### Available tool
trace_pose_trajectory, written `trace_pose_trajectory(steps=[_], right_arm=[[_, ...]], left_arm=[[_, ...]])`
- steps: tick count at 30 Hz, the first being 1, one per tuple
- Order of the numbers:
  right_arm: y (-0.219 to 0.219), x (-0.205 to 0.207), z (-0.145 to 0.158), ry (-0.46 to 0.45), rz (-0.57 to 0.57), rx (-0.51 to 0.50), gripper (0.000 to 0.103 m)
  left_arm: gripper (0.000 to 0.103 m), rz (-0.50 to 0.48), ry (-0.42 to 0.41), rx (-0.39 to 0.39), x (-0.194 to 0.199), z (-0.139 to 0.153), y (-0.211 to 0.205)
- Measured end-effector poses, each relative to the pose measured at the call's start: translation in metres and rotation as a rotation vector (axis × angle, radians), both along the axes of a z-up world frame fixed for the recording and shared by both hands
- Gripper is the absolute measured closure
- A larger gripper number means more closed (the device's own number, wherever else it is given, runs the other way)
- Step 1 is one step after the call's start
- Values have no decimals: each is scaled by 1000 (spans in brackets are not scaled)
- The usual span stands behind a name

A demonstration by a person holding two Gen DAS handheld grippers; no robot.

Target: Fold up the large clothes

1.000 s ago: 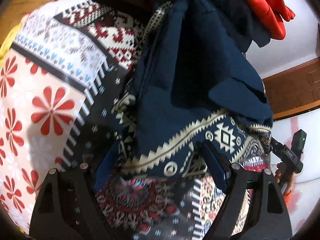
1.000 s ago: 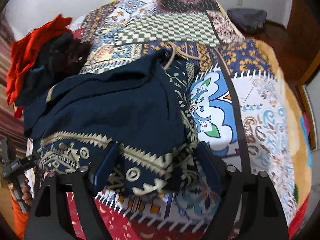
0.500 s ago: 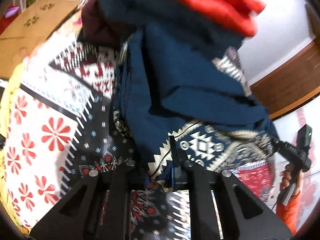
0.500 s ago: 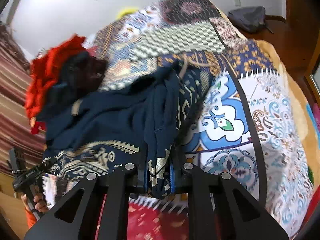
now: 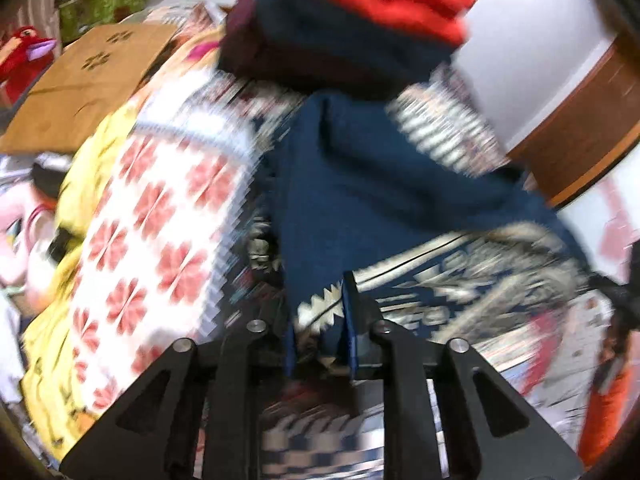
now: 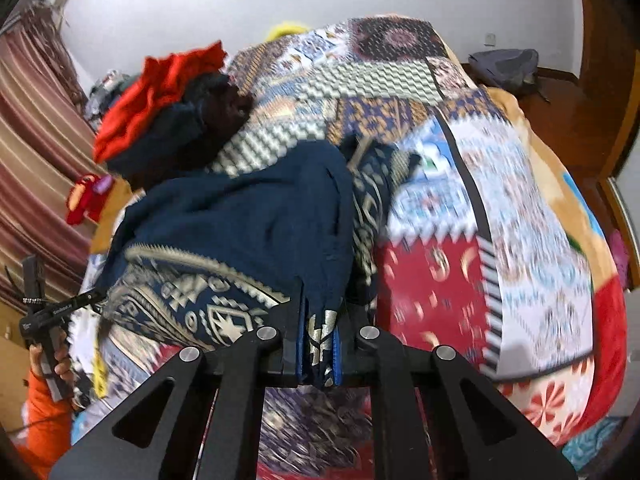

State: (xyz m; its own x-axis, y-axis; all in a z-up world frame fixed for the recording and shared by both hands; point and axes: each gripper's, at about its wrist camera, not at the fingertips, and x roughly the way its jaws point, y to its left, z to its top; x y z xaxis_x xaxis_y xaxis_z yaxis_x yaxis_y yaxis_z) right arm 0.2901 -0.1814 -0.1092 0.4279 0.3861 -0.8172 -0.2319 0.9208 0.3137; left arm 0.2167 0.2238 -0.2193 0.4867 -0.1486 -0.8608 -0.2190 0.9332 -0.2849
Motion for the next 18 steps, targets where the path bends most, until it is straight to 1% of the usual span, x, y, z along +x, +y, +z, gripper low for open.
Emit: trace_pose_trajectory(steps=[1, 2, 3, 4, 6, 7, 8, 9, 10, 11, 13, 15, 18], right_arm=[[-4, 0, 2, 0, -12, 2, 88], [-9, 1, 5, -1, -31, 6, 86], [-12, 2, 10, 2, -46, 6, 86], [-14, 2, 15, 0, -56, 4, 85], [-16, 5, 29, -21, -74, -12, 81], [-17, 4, 34, -38, -80, -26, 76], [-16, 7, 41, -64, -83, -46, 69], [-16, 8, 44, -79, -82, -55, 66], [-15, 10, 47, -97, -77, -60, 59], [-13, 14, 51, -110, -70, -62, 57], [-8, 20, 54, -117, -54, -56, 57], [-1, 28, 55, -115, -34, -53, 56], [14, 45, 54, -109, 1, -70, 56]], left_arm=[[83, 27, 43, 67, -3, -10, 1], [73, 35, 55, 85, -9, -18, 6], [65, 43, 55, 75, -13, -21, 9], [64, 58, 49, 62, -16, -21, 13], [64, 68, 34, 56, -16, -13, 19], [65, 71, 25, 73, -15, -7, 20], [64, 77, 11, 109, -12, 1, 20], [64, 74, -3, 134, -9, 9, 20], [64, 65, -16, 146, -5, 15, 20], [63, 52, -31, 154, 0, 22, 19], [55, 28, -64, 177, 8, 37, 13], [45, 8, -96, 215, 18, 46, 6], [38, -41, -114, 250, 39, 50, -5]])
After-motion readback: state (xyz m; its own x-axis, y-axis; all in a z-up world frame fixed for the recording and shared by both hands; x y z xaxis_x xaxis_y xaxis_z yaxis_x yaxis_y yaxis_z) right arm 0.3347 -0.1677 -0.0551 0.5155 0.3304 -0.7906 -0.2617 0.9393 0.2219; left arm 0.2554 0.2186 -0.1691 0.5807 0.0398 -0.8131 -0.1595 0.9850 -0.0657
